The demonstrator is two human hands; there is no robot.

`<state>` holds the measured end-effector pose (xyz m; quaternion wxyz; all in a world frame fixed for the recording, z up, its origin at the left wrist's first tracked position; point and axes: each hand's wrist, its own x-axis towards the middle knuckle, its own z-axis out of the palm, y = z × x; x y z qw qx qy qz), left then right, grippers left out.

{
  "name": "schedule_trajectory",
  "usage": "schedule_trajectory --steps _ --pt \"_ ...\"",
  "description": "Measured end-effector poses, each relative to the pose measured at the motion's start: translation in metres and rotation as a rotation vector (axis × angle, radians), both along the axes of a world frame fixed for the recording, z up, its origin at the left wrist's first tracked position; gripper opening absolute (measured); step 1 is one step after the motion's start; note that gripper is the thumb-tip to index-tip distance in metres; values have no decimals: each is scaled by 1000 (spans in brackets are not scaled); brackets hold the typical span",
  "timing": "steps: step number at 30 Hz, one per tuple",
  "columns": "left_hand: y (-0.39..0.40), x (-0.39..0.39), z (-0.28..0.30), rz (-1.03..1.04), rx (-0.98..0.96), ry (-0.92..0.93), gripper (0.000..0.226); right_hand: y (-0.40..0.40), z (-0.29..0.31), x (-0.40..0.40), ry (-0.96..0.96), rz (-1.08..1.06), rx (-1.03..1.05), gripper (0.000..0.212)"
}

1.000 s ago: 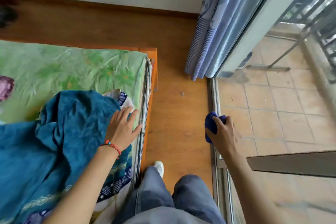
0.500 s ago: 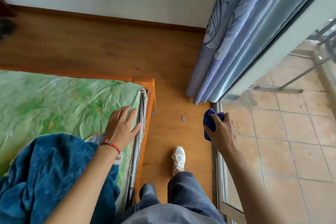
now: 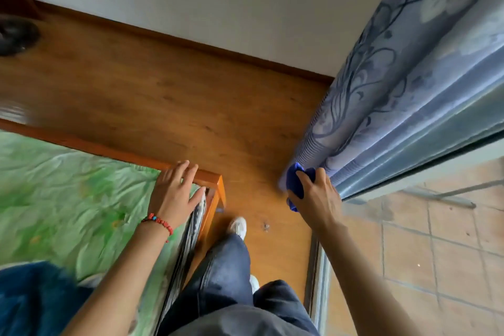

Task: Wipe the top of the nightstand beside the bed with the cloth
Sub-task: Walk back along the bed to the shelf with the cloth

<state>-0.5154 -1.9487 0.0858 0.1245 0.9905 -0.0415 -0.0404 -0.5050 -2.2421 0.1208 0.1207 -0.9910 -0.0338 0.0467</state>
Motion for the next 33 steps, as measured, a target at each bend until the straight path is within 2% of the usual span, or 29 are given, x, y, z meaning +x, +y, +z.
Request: schedule_trajectory --steps 8,14,18,22,26,33 --pt "22 133 -24 91 -69 67 60 13 -7 149 30 27 -66 40" --pt "46 213 -6 126 67 56 50 27 4 255 17 26 -102 44" --pt "60 249 -4 207 64 64 58 44 4 316 26 79 -134 48" --pt "71 275 -7 339 32 51 51 70 0 379 29 198 -101 46" --pt "82 297 -8 492 34 60 59 104 -8 444 0 372 -89 47" --pt "86 331 -5 826 37 63 60 175 -12 555 33 754 -122 46"
